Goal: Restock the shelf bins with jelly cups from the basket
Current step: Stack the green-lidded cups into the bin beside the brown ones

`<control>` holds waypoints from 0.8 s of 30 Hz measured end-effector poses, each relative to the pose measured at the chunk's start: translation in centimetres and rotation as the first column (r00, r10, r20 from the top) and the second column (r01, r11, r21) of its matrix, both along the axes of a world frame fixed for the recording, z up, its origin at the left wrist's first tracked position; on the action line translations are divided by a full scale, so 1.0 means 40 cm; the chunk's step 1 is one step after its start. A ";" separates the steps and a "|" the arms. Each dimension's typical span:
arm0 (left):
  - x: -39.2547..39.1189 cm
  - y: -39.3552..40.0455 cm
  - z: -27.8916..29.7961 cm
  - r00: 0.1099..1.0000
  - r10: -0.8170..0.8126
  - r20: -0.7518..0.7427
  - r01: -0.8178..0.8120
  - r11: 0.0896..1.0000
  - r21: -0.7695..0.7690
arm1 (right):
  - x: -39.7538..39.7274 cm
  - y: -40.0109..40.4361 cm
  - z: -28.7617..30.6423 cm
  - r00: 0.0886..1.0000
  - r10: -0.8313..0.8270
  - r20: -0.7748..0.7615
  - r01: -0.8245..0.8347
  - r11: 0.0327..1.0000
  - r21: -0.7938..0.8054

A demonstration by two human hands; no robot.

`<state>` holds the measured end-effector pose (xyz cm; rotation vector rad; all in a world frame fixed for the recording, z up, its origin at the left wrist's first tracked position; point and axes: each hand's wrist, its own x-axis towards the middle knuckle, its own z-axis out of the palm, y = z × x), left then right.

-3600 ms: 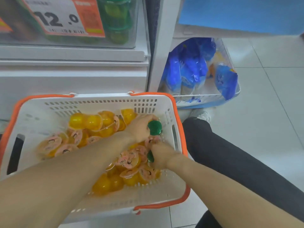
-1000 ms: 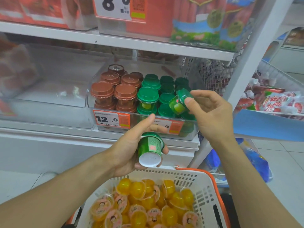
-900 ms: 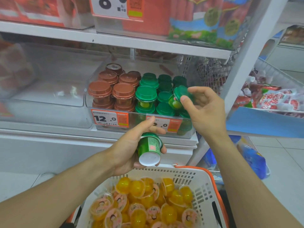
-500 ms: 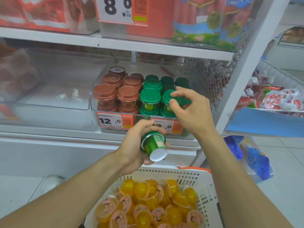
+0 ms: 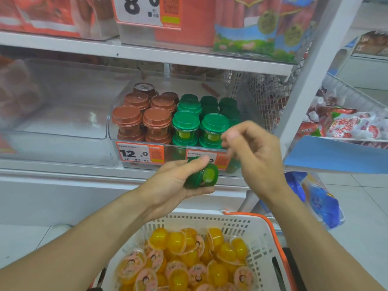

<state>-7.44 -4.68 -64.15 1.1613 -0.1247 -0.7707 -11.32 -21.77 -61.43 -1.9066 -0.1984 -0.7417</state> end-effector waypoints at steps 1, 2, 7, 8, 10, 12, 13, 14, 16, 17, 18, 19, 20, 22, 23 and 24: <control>-0.004 -0.004 0.001 1.000 0.008 -0.007 -0.008 1.000 0.026 | -0.016 -0.002 -0.010 0.991 0.099 -0.087 -0.103 0.994 -0.040; -0.006 -0.008 0.000 1.000 0.017 -0.010 -0.017 0.998 0.062 | -0.027 -0.006 -0.022 0.968 0.176 -0.181 -0.193 0.978 -0.077; -0.027 -0.024 -0.001 0.997 -0.067 0.035 0.059 0.977 0.203 | -0.048 -0.019 -0.064 0.907 0.228 -0.353 -0.302 0.938 -0.168; -0.032 -0.027 -0.001 0.995 -0.086 0.040 0.077 0.978 0.193 | -0.050 -0.019 -0.065 0.908 0.220 -0.358 -0.296 0.939 -0.175; -0.040 -0.032 -0.001 0.993 -0.106 0.057 0.095 0.981 0.169 | -0.053 -0.024 -0.060 0.904 0.206 -0.375 -0.291 0.938 -0.187; -0.042 -0.033 -0.001 0.992 -0.097 0.085 0.083 0.985 0.151 | -0.056 -0.034 -0.048 0.898 0.168 -0.408 -0.264 0.945 -0.193; -0.042 -0.034 -0.001 0.991 -0.081 0.108 0.066 0.988 0.143 | -0.057 -0.044 -0.043 0.892 0.136 -0.431 -0.240 0.951 -0.196; -0.041 -0.036 -0.001 0.990 -0.055 0.131 0.038 0.991 0.131 | -0.058 -0.053 -0.038 0.886 0.098 -0.453 -0.208 0.958 -0.199; -0.036 -0.040 0.003 0.990 0.044 0.132 -0.054 0.996 0.072 | -0.060 -0.070 -0.019 0.879 0.081 -0.471 -0.152 0.982 -0.116; -0.034 -0.041 0.005 0.989 0.083 0.123 -0.089 0.995 0.048 | -0.063 -0.077 -0.007 0.880 0.108 -0.462 -0.133 0.991 -0.021; -0.032 -0.043 0.006 0.984 0.101 0.143 -0.110 0.992 0.055 | -0.063 -0.083 0.005 0.888 0.129 -0.442 -0.100 0.991 0.087; -0.032 -0.045 0.005 0.974 0.101 0.202 -0.124 0.987 0.105 | -0.060 -0.086 0.018 0.903 0.121 -0.411 -0.042 0.980 0.197; -0.032 -0.046 0.001 0.952 0.085 0.293 -0.145 0.971 0.190 | -0.056 -0.090 0.027 0.926 0.073 -0.370 0.041 0.955 0.293; -0.030 -0.046 -0.017 0.858 0.051 0.510 -0.262 0.899 0.351 | -0.037 -0.101 0.033 0.953 -0.109 -0.284 0.221 0.890 0.398; -0.028 -0.045 -0.028 0.802 0.025 0.597 -0.320 0.862 0.393 | -0.027 -0.107 0.031 0.943 -0.221 -0.250 0.304 0.878 0.370; -0.027 -0.044 -0.037 0.761 -0.002 0.649 -0.350 0.841 0.413 | -0.018 -0.111 0.025 0.919 -0.325 -0.223 0.381 0.876 0.296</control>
